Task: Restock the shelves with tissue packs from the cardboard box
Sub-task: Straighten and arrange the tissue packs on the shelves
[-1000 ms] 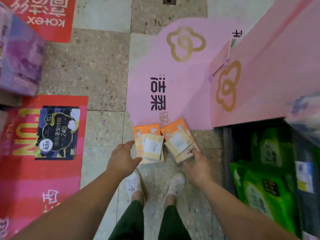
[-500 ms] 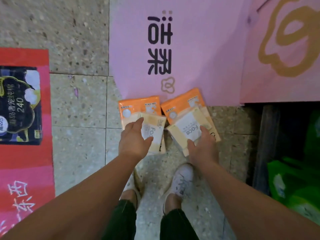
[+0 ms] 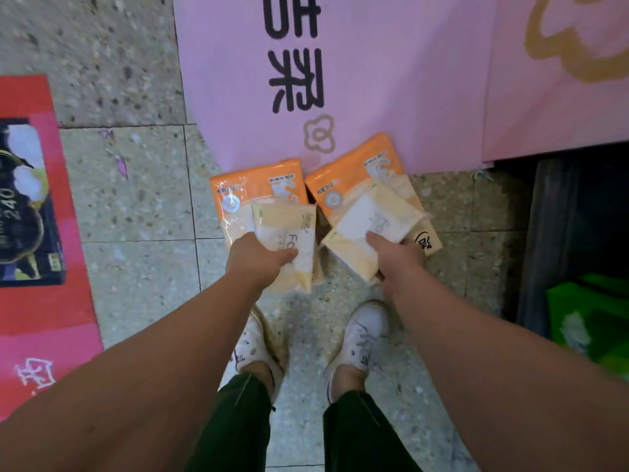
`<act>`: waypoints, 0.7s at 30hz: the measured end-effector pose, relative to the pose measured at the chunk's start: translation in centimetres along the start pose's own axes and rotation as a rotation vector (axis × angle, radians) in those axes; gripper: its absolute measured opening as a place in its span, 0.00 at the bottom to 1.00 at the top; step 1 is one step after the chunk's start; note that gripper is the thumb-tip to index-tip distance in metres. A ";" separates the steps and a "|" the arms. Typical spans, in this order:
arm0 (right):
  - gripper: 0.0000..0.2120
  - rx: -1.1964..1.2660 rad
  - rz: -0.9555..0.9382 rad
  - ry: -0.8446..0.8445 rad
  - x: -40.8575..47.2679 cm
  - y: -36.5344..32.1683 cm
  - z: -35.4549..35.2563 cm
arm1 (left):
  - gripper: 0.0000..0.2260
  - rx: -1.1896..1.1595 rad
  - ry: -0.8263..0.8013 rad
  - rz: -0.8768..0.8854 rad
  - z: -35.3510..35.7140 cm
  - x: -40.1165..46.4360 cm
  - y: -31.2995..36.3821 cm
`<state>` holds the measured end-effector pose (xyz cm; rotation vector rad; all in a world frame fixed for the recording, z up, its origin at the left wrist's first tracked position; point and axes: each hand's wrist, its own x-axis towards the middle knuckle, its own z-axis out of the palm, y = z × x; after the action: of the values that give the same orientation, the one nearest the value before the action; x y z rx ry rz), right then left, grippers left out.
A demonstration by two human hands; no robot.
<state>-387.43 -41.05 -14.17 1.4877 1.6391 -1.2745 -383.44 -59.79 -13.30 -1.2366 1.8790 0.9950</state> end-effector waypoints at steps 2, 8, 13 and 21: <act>0.17 -0.048 -0.041 -0.026 -2.3 -0.9 -1.4 | 0.17 -0.054 -0.047 0.015 -1.9 -2.2 0.7; 0.15 -0.161 -0.147 -0.195 -12.0 -4.2 -7.0 | 0.12 -0.152 -0.178 0.032 -8.6 -11.3 3.9; 0.08 -0.169 -0.205 -0.304 -22.3 -8.1 -12.6 | 0.14 -0.184 -0.271 0.121 -14.6 -21.9 8.3; 0.15 -0.038 -0.360 -0.428 -38.6 -13.1 -22.3 | 0.15 -0.195 -0.347 0.428 -22.9 -38.5 15.5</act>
<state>-387.90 -35.50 31.96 0.8365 1.6630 -1.6103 -388.15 -59.15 33.85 -0.7074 1.8299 1.5415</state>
